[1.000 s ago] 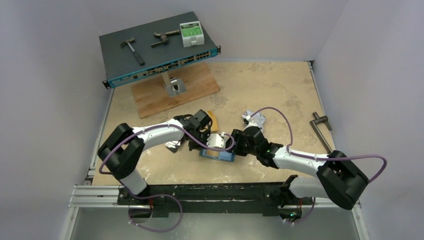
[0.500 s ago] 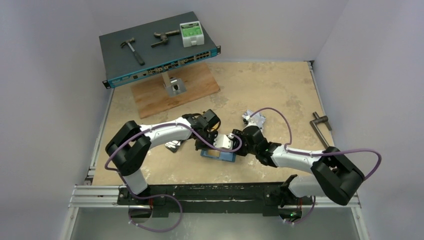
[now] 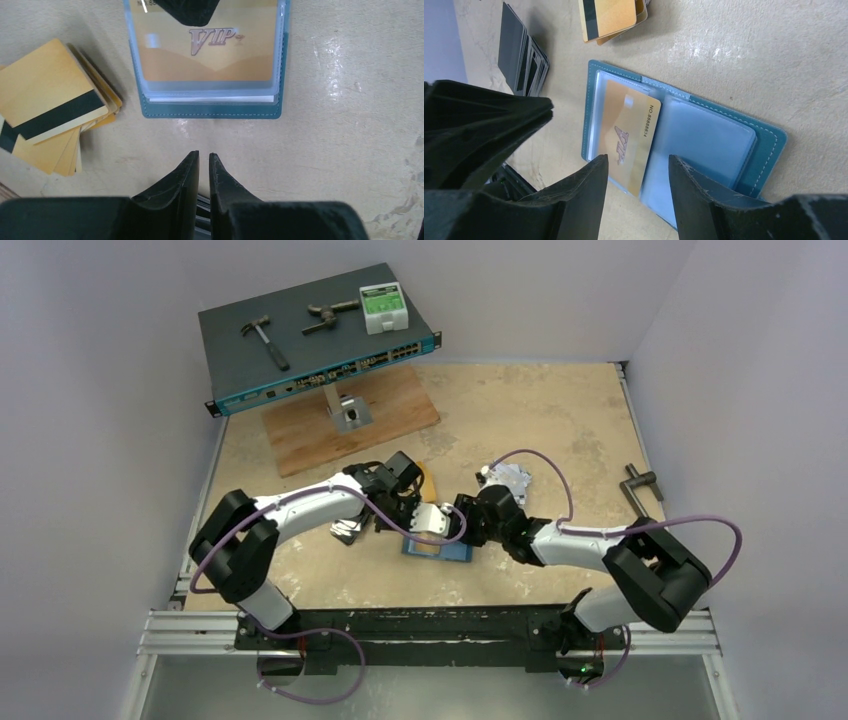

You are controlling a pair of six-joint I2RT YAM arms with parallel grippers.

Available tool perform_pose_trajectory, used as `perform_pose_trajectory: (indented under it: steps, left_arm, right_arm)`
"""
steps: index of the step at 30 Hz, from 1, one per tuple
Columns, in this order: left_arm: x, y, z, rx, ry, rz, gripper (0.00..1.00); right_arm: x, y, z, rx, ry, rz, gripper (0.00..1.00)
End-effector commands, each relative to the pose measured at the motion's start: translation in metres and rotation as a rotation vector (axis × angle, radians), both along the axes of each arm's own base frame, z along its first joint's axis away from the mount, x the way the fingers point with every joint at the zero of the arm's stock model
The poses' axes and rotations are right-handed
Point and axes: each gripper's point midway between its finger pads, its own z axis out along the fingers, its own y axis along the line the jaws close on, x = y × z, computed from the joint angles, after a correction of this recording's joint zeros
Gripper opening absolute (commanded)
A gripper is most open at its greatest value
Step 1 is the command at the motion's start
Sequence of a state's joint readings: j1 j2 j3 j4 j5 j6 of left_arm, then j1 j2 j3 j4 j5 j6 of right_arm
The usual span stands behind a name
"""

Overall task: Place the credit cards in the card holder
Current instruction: Move the card holder to the center of the board.

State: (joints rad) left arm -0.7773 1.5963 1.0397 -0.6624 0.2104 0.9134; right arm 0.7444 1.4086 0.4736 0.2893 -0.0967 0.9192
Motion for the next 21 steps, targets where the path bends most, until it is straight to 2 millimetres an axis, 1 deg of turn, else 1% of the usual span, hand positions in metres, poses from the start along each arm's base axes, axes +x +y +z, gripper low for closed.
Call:
perform_pose_trajectory:
  steps: [1,4,6,10,13,15,16,21]
  left_arm:
    - [0.006,-0.005,-0.013,0.031,-0.006,-0.04,0.12]
    - [0.001,-0.019,-0.018,0.024,-0.005,-0.071,0.12]
    - [-0.001,-0.025,-0.023,0.032,-0.005,-0.084,0.12]
    - [0.001,-0.03,-0.031,0.061,0.006,-0.075,0.12]
    - [0.002,-0.037,-0.032,0.059,-0.007,-0.098,0.12]
    - [-0.001,-0.046,-0.031,0.046,0.0,-0.108,0.12]
    - [-0.002,-0.054,-0.028,0.03,0.009,-0.108,0.12]
    - [-0.019,-0.077,-0.029,0.002,0.055,-0.118,0.12]
  right_arm:
    - [0.01,0.008,0.01,0.035,-0.041,0.006,0.48]
    - [0.003,0.005,0.007,0.039,-0.026,0.012,0.48]
    - [0.002,0.0,0.004,0.024,-0.027,0.003,0.48]
    - [-0.004,-0.01,-0.001,0.006,-0.025,-0.016,0.48]
    - [-0.009,-0.019,-0.005,-0.007,-0.018,-0.042,0.48]
    - [-0.013,-0.026,-0.009,-0.02,-0.013,-0.054,0.48]
    - [-0.014,-0.03,-0.01,-0.03,-0.011,-0.061,0.48]
    - [-0.021,-0.05,-0.007,-0.064,-0.024,-0.103,0.49]
